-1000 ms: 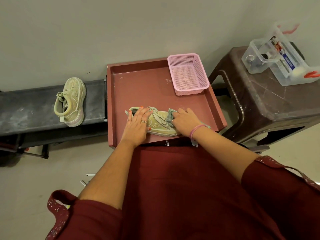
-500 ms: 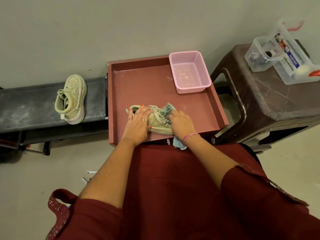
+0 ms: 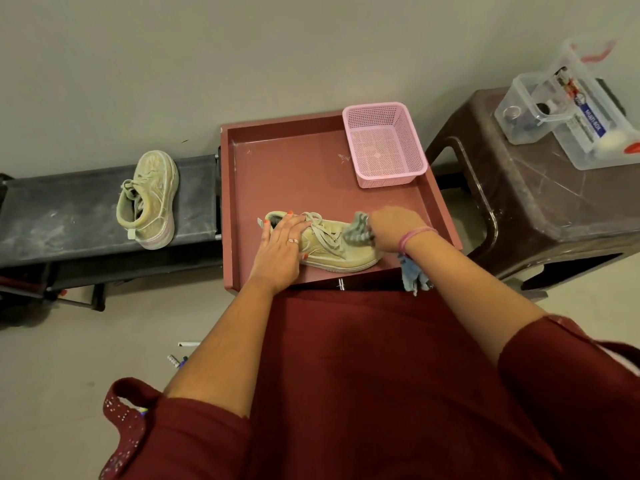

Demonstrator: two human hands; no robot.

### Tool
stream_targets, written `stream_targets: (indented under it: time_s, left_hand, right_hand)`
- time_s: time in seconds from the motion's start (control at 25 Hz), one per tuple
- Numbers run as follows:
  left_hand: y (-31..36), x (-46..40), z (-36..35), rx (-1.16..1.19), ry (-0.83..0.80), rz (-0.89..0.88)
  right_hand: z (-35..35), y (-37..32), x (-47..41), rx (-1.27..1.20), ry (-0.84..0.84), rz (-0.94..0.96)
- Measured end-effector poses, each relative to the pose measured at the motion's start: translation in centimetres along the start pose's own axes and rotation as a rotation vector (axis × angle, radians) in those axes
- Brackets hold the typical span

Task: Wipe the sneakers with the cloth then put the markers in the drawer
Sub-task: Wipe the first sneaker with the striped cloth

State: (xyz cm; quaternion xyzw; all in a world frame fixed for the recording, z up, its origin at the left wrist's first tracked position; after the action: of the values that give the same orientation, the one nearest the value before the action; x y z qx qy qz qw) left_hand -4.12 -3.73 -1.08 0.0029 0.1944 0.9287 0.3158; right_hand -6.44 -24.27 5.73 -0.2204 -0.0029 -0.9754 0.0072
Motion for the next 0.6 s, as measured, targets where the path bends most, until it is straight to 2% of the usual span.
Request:
stream_targets:
  time_s: [0.12,0.16,0.24,0.32,0.6]
  left_hand:
    - [0.1,-0.1,0.1,0.001,0.018,0.007]
    - [0.2,-0.1,0.1,0.000,0.018,0.008]
    - [0.3,-0.1,0.2,-0.008,0.012,0.005]
    - [0.4,-0.1,0.3,-0.019,0.007,0.003]
    - [0.6,-0.1,0.3,-0.017,-0.007,0.020]
  right_hand:
    - [0.4,1.9,0.2,-0.443,0.303,-0.165]
    - [-0.1,1.0,0.0,-0.530,0.325,-0.142]
    - [-2.4,-2.1,-0.6,-0.449,0.261,-0.049]
    - [-4.6,-4.0,-0.8,-0.306,0.221,-0.033]
    - [-3.2,-3.1,0.0,-0.030,0.060,-0.026]
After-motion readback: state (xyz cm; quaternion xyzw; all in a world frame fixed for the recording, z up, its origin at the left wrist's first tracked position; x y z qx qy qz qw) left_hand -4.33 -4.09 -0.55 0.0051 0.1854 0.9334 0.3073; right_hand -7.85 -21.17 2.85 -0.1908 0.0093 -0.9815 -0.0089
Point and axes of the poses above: each hand's wrist, its own x-axis away from the middle knuckle, its own z-axis out of the back of the hand, y = z × x, the point moved 4 cm from there along -x, towards the middle knuckle
